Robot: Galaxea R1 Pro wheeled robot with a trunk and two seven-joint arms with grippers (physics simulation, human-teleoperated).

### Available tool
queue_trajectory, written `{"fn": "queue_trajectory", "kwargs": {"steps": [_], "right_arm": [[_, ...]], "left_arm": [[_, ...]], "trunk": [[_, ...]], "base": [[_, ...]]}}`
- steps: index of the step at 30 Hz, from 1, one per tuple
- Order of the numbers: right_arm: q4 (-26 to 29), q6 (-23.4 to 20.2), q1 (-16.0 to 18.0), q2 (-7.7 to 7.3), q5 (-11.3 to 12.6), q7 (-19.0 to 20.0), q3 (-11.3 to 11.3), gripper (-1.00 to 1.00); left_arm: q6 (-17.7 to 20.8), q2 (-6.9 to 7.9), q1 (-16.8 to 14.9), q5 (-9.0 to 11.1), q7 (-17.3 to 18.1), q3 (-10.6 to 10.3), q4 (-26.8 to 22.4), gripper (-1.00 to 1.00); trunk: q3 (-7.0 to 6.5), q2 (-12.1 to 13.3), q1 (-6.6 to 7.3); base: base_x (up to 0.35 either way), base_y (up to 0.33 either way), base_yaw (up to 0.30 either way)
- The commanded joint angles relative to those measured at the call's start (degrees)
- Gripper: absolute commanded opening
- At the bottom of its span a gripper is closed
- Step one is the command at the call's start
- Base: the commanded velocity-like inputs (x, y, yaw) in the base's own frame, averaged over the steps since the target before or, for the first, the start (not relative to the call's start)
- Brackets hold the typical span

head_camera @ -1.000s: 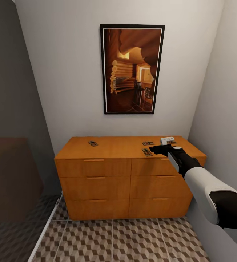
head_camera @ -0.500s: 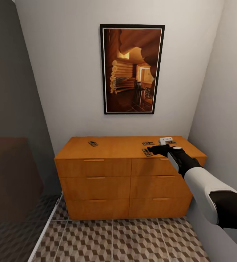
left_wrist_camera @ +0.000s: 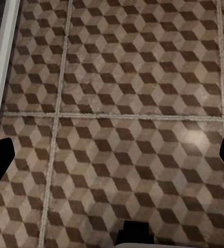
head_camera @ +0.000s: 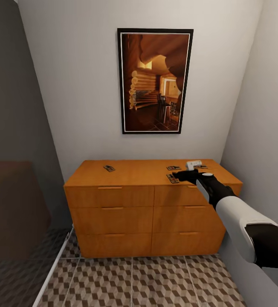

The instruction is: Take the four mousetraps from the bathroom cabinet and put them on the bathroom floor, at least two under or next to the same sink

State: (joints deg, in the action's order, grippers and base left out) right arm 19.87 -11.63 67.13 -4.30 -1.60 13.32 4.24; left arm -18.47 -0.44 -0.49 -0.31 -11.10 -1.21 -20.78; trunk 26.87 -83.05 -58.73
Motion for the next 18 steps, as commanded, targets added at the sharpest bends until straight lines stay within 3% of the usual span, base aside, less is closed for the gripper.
{"fn": "queue_trajectory", "kwargs": {"steps": [1, 4, 7, 10, 14, 18], "right_arm": [[-0.38, -0.08, 0.02, -0.07, -0.02, 0.1, 0.28, 1.0], [-0.84, 0.28, 0.02, -0.16, 0.76, 0.16, 0.11, 1.0], [-1.13, 0.64, 0.02, -0.37, 3.02, 0.24, -0.12, 1.0], [-1.31, 0.87, 0.01, -0.65, 7.3, 0.75, -0.21, 1.0], [-1.47, 1.01, 0.01, -0.7, 10.35, 1.21, -0.16, 1.0], [-1.98, 1.11, -0.04, -0.73, 11.38, 1.37, -0.15, 1.0]], "left_arm": [[-0.16, 0.0, -0.03, -0.04, -0.32, -0.16, 0.04, 1.0], [-0.16, 0.0, -0.03, -0.04, -0.31, -0.16, 0.04, 1.0], [-0.16, 0.0, -0.03, -0.04, -0.32, -0.16, 0.04, 1.0], [-0.16, 0.0, -0.03, -0.04, -0.33, -0.16, 0.04, 1.0], [-0.16, 0.0, -0.03, -0.04, -0.33, -0.16, 0.04, 1.0], [-0.16, 0.0, -0.03, -0.04, -0.33, -0.16, 0.05, 1.0]], "trunk": [[0.06, -0.03, 0.0], [0.06, -0.03, 0.0], [0.06, -0.03, 0.0], [0.06, -0.03, 0.0], [0.06, -0.03, 0.0], [0.06, -0.03, 0.0]], "base": [[0.0, 0.0, 0.0], [0.0, 0.0, 0.0], [0.0, 0.0, 0.0], [0.0, 0.0, 0.0], [0.0, 0.0, 0.0], [0.0, 0.0, 0.0]]}}
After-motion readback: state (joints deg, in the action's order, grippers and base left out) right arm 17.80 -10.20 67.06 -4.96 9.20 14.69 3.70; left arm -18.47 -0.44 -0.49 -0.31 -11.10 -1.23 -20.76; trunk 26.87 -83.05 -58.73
